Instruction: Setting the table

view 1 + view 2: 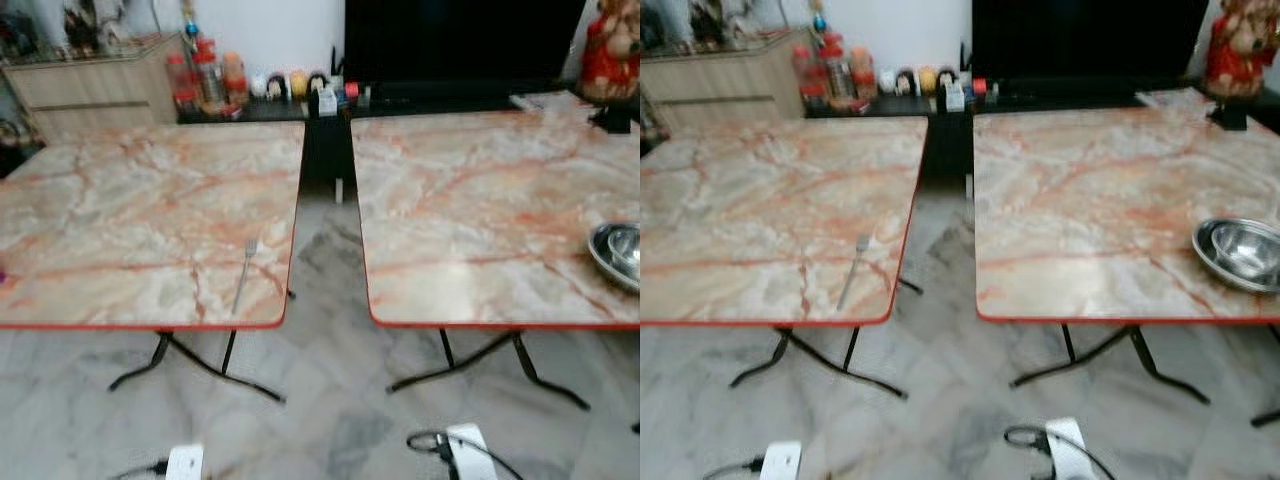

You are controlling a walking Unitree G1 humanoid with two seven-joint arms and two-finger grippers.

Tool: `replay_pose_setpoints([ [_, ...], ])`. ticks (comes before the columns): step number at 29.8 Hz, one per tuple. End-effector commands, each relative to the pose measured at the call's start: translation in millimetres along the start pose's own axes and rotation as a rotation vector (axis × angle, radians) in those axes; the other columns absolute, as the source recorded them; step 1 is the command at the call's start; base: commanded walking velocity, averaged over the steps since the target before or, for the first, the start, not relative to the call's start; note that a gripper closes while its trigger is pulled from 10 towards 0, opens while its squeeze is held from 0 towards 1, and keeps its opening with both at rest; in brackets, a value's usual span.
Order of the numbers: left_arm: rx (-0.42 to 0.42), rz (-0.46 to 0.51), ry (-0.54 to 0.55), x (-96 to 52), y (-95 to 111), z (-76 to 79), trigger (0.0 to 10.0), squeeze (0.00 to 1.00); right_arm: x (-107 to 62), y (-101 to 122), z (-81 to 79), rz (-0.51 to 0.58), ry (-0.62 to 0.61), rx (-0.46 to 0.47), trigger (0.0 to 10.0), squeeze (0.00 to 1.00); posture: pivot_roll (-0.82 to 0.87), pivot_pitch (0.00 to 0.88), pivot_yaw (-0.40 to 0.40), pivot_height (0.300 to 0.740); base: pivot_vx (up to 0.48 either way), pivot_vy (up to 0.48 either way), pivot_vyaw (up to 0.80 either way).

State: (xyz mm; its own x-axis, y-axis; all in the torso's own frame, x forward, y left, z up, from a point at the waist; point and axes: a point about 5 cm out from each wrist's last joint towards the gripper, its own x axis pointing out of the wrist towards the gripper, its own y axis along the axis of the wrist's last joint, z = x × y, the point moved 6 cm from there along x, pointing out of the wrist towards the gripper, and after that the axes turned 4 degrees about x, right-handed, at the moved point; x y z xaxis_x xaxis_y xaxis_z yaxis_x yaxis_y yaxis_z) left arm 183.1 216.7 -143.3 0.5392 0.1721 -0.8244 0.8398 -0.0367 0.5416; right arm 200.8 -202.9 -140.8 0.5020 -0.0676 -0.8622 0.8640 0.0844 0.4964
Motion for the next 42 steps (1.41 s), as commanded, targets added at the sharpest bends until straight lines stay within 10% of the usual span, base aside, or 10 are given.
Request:
replay_pose_setpoints([
  [1,0.021,0.006,-0.007,0.7,3.3,1.1,10.0,0.00,0.2,1.5,-3.2,0.006,0.007,-0.007,10.0,0.00,-0.02,0.000,0.012,0.732,0.000,-0.326,0.00],
  [42,-0.020,0.021,-0.051,-0.3,3.2,9.2,10.0,0.00,0.1,-2.9,-10.9,-0.006,0.018,-0.029,10.0,0.00,-0.03,0.000,0.011,0.732,0.000,-0.229,0.00],
])
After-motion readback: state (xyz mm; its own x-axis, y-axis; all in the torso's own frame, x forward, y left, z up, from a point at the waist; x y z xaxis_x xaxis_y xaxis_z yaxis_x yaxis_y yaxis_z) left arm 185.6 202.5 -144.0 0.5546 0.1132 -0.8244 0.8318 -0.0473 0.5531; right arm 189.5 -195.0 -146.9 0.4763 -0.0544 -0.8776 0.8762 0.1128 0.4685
